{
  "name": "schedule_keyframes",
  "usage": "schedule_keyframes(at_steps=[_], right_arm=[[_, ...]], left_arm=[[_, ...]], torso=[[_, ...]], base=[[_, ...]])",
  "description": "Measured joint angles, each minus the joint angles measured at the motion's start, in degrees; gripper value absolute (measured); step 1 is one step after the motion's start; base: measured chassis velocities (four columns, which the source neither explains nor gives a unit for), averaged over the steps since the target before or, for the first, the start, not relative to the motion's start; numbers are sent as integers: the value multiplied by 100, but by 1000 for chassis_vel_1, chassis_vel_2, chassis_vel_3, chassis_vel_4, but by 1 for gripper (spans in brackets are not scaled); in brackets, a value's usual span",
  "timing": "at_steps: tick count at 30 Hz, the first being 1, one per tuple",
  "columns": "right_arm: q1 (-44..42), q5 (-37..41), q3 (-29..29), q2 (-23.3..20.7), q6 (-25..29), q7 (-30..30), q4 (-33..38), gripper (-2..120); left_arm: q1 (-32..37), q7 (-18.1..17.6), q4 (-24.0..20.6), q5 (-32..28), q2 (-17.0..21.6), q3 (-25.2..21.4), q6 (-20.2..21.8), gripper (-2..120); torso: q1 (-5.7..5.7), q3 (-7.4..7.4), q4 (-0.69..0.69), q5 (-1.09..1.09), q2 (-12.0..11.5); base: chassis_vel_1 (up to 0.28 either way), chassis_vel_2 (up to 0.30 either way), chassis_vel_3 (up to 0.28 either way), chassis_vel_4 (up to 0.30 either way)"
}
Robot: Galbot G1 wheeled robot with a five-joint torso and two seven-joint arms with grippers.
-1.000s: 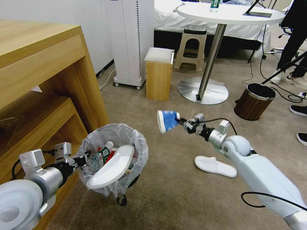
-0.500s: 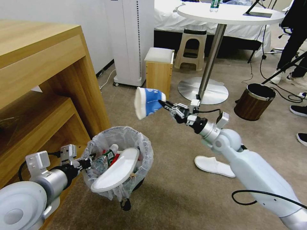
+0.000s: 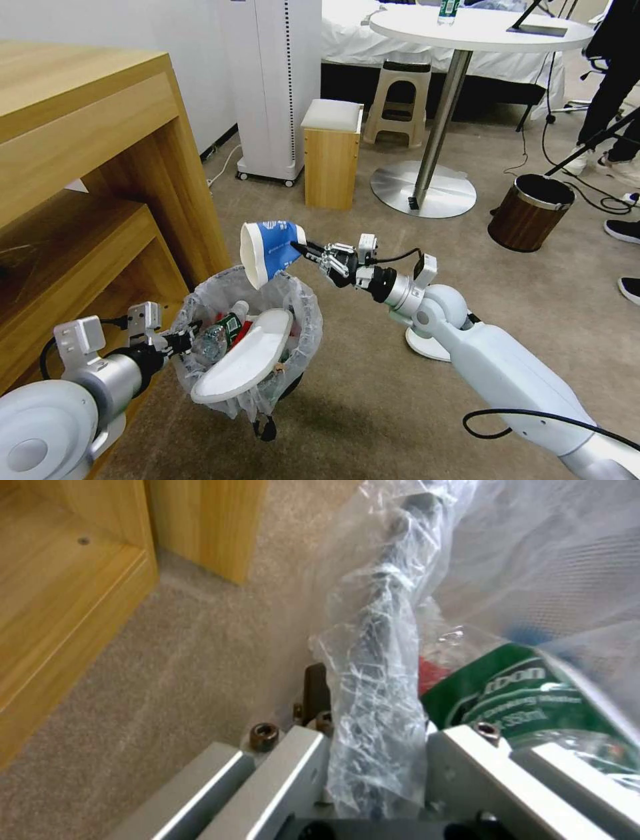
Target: Pick up the trash bin and place the garbage on the floor into it.
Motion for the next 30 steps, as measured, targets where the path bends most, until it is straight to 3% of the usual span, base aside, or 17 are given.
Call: schedule_keyframes(at_steps=[17,30], right_arm=[[-3,-295,-270,46,143,-522,-285,4],[84,61,-368,111,319,-729,-135,3]], left_arm=[[24,5,-65,-34,22,-66,3,0],[-10,59,0,-24,25,-48,-2,0]], torso=[[0,0,0,0,0],[0,0,0,0,0]], base=[[0,0,0,0],[0,0,0,0]])
